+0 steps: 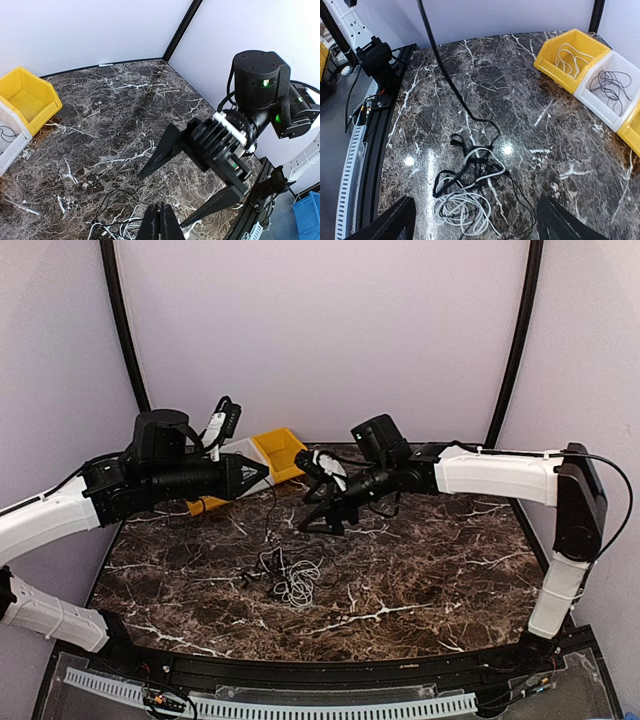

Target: Untangle the cables

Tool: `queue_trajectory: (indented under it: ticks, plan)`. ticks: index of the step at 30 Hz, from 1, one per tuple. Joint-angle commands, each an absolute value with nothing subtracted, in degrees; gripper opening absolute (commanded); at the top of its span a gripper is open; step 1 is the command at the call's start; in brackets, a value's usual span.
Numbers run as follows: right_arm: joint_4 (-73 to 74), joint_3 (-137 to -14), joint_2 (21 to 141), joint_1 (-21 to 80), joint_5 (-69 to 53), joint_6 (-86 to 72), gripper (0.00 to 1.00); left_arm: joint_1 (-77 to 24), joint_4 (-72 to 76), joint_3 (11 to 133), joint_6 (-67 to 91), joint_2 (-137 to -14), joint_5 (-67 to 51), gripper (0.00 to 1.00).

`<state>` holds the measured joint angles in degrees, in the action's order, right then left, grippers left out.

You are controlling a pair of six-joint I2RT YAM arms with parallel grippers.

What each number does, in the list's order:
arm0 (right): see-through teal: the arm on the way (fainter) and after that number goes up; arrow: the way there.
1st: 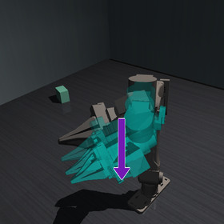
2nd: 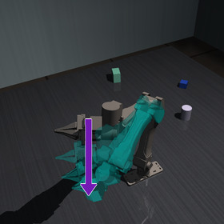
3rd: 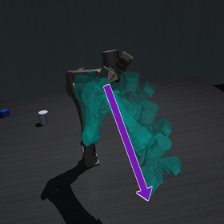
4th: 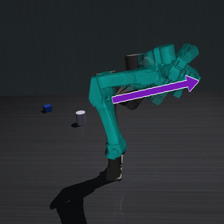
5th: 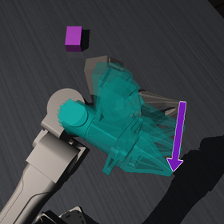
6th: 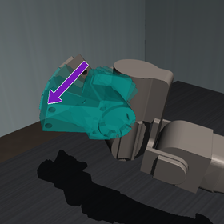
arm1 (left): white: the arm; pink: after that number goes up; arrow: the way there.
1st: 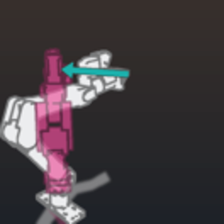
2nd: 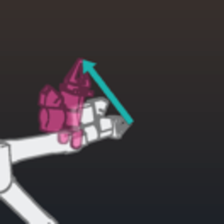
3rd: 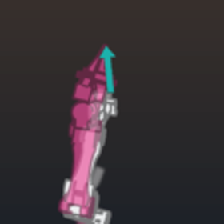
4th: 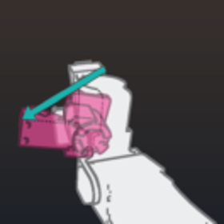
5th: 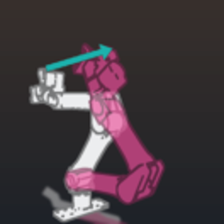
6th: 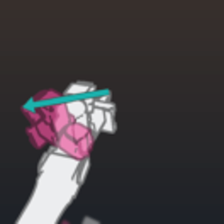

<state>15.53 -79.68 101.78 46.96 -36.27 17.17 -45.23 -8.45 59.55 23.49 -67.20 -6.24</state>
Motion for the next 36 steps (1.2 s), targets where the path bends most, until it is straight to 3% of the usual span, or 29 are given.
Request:
queue_trajectory:
  ticks: [1,8,13,19,22,24,31,36]
  plan:
    - [7.79,-84.28,104.99,49.85,-38.45,12.05,0.85,-45.45,-6.32,60.97,24.51,-63.96,-4.58,0.00]
    - [-2.27,-85.68,113.20,53.07,-35.37,8.00,0.84,-45.44,-6.17,63.06,23.69,-62.16,-2.78,0.00]
    - [-4.68,-89.53,121.84,54.56,-32.48,3.35,0.76,-45.52,-4.86,64.93,24.26,-61.88,-3.88,0.00]
    - [-3.27,-91.62,128.65,55.63,-33.01,1.92,0.38,-45.50,-7.48,73.11,21.67,-62.64,-3.98,0.00]
    - [-3.39,-89.64,129.11,55.63,-34.80,1.52,0.18,-45.52,-13.13,83.85,17.71,-64.55,0.08,0.00]
    - [-3.41,-87.95,128.83,55.63,-35.47,1.62,0.12,-45.53,-16.69,92.49,15.57,-66.54,2.64,0.00]
    - [-2.32,-84.72,129.25,55.54,-35.63,2.06,0.20,-45.51,-17.94,116.06,11.48,-71.73,6.48,0.00]
    - [-2.64,-84.05,128.69,55.54,-35.59,2.08,0.20,-45.52,-16.81,117.52,10.58,-71.70,8.77,0.00]
